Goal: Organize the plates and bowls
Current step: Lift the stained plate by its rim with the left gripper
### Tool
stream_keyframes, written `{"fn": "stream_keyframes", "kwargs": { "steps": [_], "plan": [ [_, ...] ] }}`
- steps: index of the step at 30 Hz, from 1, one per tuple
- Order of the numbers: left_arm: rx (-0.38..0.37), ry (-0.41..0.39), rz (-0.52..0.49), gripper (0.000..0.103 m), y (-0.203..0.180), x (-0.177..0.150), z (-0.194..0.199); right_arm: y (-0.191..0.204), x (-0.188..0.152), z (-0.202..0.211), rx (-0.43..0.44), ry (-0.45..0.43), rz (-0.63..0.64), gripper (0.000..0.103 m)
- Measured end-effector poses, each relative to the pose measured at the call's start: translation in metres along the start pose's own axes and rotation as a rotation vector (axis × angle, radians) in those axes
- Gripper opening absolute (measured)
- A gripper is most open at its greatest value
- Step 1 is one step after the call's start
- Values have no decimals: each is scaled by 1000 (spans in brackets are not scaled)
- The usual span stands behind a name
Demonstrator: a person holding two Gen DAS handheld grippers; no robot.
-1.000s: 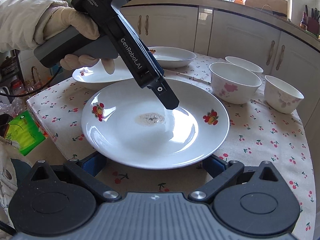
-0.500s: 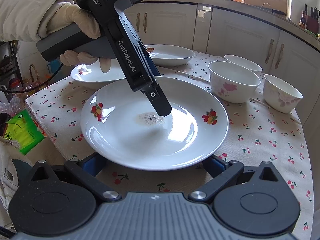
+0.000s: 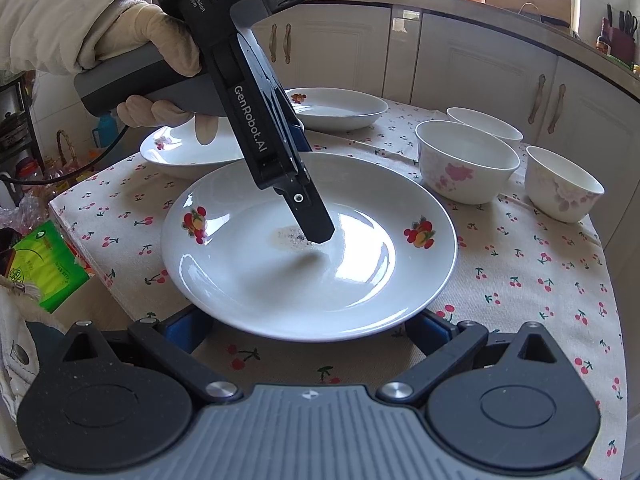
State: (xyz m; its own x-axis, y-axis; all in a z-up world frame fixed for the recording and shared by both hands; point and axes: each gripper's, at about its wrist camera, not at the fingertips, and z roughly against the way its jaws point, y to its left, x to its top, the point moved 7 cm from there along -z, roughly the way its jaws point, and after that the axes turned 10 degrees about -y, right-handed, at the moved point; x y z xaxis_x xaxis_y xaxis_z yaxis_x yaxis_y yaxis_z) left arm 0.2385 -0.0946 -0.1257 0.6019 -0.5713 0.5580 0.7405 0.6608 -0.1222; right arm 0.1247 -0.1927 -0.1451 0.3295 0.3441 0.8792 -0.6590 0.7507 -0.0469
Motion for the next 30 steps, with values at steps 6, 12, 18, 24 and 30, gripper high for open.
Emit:
{"fn": "stream_keyframes", "kwargs": {
  "steps": [6, 12, 18, 24, 30],
  "plan": [
    [-15, 19, 41, 89, 2, 2, 0, 0, 1, 0, 1, 9, 4, 103],
    [-13, 13, 38, 89, 2, 1, 0, 0, 2, 0, 1, 22, 7, 103],
    [-8, 5, 28, 89, 2, 0, 3, 0, 4, 0, 1, 26, 22, 103],
    [-5, -15, 40, 89, 4, 3, 10, 0, 10, 1, 5, 25, 35, 103],
    [3, -62, 52, 89, 6, 12, 26, -2, 20, 3, 13, 20, 41, 103]
  ]
}}
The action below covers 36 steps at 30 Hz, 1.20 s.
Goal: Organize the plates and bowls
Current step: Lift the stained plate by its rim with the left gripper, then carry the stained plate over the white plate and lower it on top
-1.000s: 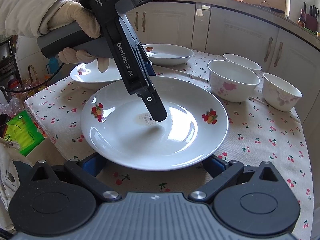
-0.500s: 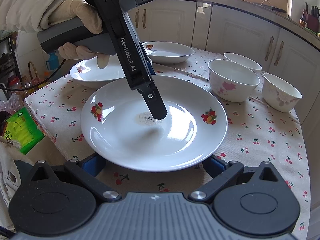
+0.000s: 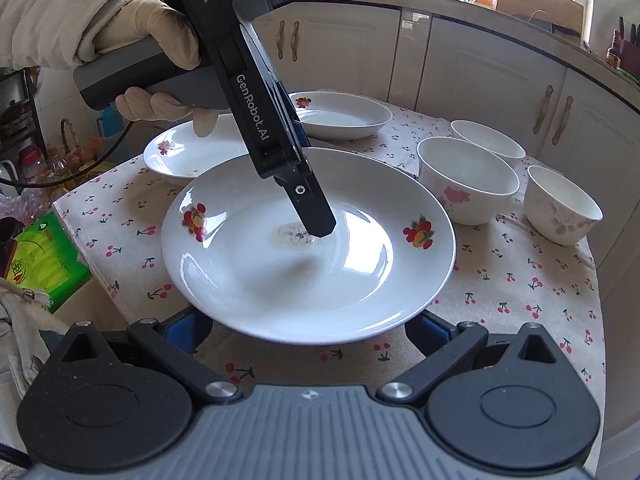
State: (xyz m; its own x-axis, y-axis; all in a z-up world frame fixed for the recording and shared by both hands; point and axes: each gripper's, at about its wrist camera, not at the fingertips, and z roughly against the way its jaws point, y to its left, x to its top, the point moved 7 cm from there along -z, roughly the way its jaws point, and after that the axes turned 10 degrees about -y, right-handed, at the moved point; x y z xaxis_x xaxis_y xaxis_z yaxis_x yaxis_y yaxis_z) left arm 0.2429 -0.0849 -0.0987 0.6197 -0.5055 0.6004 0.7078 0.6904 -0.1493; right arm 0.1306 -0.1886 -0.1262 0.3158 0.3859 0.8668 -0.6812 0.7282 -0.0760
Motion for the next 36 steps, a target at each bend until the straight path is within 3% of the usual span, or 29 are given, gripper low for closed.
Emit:
{"fn": "stream_keyframes", "kwargs": {
  "steps": [10, 24, 36],
  "plan": [
    [70, -69, 66, 89, 31, -5, 36, 10, 29, -19, 66, -9, 70, 103],
    [190, -110, 179, 89, 93, -40, 73, 39, 65, -74, 201, 17, 113, 103],
    [169, -114, 236, 89, 121, -54, 68, 54, 76, -97, 202, 73, 112, 103]
  ]
}}
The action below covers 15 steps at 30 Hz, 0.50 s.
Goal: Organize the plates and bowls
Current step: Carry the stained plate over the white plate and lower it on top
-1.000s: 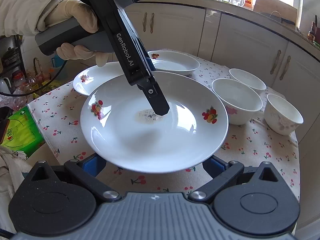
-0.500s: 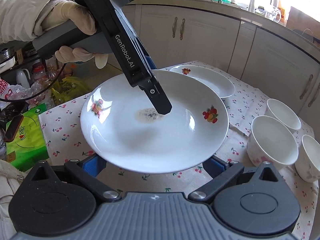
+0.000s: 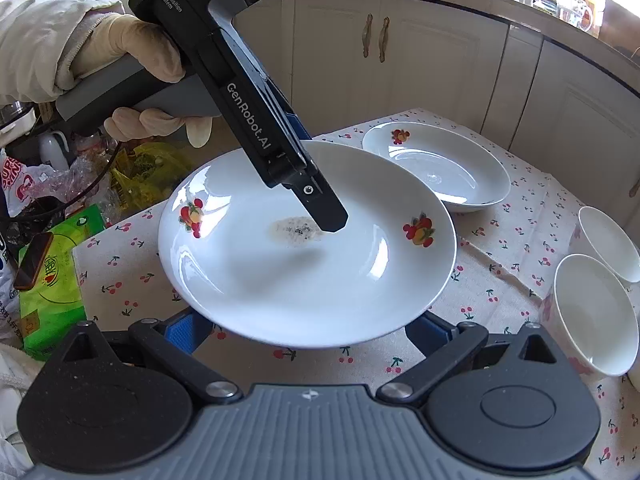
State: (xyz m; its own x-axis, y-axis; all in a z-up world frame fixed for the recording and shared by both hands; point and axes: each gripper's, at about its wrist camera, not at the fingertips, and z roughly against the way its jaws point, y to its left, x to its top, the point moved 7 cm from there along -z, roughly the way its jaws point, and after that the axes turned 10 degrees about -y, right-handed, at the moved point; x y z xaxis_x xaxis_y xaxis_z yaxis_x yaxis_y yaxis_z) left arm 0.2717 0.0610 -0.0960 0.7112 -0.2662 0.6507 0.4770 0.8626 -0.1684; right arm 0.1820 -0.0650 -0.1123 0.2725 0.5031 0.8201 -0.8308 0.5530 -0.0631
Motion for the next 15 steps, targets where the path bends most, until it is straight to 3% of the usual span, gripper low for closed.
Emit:
{"fn": "stream_keyframes", "kwargs": {
  "steps": [15],
  "plan": [
    [-19, 29, 36, 90, 11, -5, -12, 6, 8, -7, -25, 59, 2, 103]
  ]
}}
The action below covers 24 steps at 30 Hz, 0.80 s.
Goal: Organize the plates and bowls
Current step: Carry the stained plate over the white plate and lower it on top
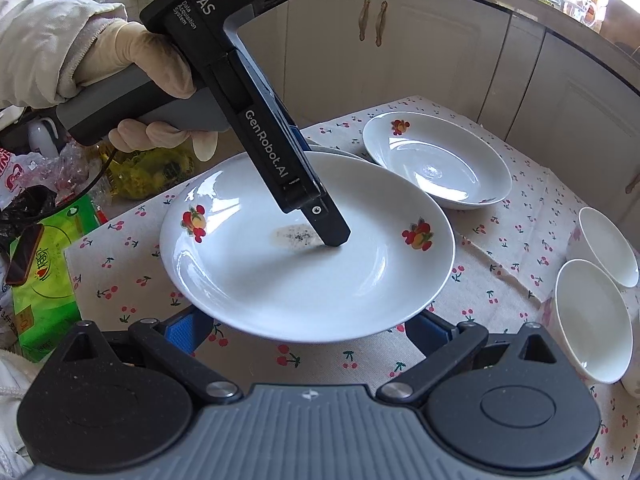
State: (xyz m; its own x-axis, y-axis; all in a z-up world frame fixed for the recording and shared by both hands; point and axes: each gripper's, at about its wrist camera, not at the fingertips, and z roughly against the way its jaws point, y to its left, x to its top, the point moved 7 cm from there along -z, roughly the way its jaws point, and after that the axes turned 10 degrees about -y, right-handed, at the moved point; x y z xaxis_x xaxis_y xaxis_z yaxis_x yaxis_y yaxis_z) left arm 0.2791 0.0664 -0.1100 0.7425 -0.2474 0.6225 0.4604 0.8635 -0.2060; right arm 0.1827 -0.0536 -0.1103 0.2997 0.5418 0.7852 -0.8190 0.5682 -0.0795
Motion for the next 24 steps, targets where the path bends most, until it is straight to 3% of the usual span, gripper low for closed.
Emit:
{"fn": "stream_keyframes", "kwargs": {
  "steps": [24],
  "plan": [
    [40, 49, 14, 90, 3, -10, 3, 3, 1, 2, 5, -25, -18, 103]
  ]
}}
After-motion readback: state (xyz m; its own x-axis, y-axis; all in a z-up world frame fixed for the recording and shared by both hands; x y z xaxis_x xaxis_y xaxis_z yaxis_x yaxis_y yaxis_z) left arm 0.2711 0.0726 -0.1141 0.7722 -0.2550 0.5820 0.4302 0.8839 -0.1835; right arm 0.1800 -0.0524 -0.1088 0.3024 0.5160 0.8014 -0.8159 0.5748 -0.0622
